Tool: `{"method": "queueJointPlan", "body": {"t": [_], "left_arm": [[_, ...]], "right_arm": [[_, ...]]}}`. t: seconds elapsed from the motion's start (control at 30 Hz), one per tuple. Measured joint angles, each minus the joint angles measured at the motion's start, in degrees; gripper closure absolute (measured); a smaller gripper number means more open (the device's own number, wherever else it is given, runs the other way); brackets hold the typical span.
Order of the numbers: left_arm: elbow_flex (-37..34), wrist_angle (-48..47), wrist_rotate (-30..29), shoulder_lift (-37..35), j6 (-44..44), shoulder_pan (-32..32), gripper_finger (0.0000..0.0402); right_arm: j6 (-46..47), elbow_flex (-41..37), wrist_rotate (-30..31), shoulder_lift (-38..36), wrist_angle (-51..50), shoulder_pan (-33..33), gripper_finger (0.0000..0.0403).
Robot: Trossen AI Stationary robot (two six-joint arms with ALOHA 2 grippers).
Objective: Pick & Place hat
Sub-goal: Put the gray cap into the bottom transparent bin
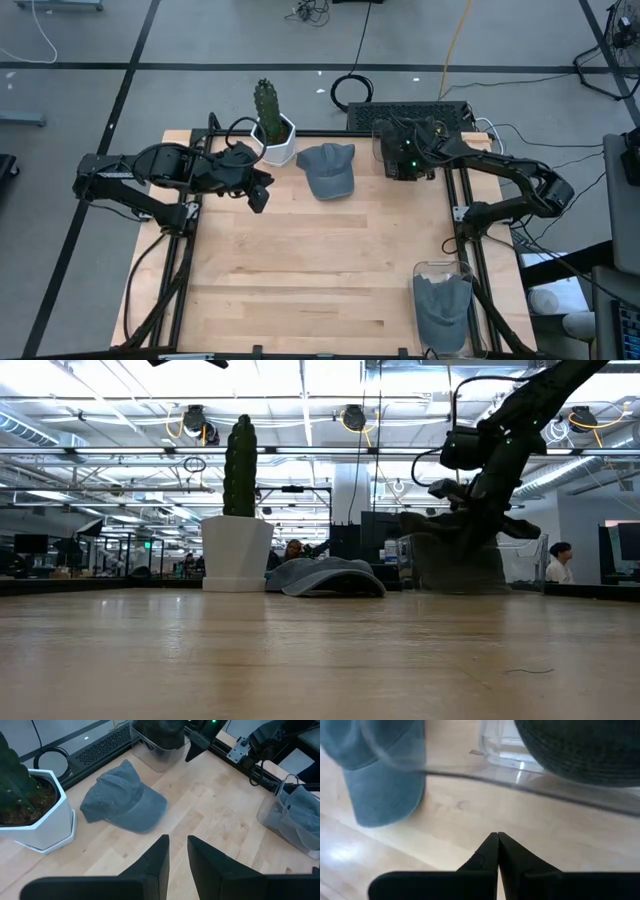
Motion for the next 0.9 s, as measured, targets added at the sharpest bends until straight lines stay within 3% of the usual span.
{"method": "queueJointPlan", "body": {"t": [0.5,0.7,0.9], "left_arm": [[0.02,0.03,-2.2,0.0,1.51,0.04,0.0325],[0.02,0.05,-7.18,0.0,1.67,0.04,0.0325],[0.02,0.05,-7.55,0.0,6.2,0.04,0.0325]], "right_arm": [[6.59,0.0,0.33,-14.11,0.74,2.71,0.0403],[7.44,0.0,0.34,-16.85,10.03,5.27,0.0403],[7.47,0.0,0.34,-17.43,18.89,8.51,0.0403]]}}
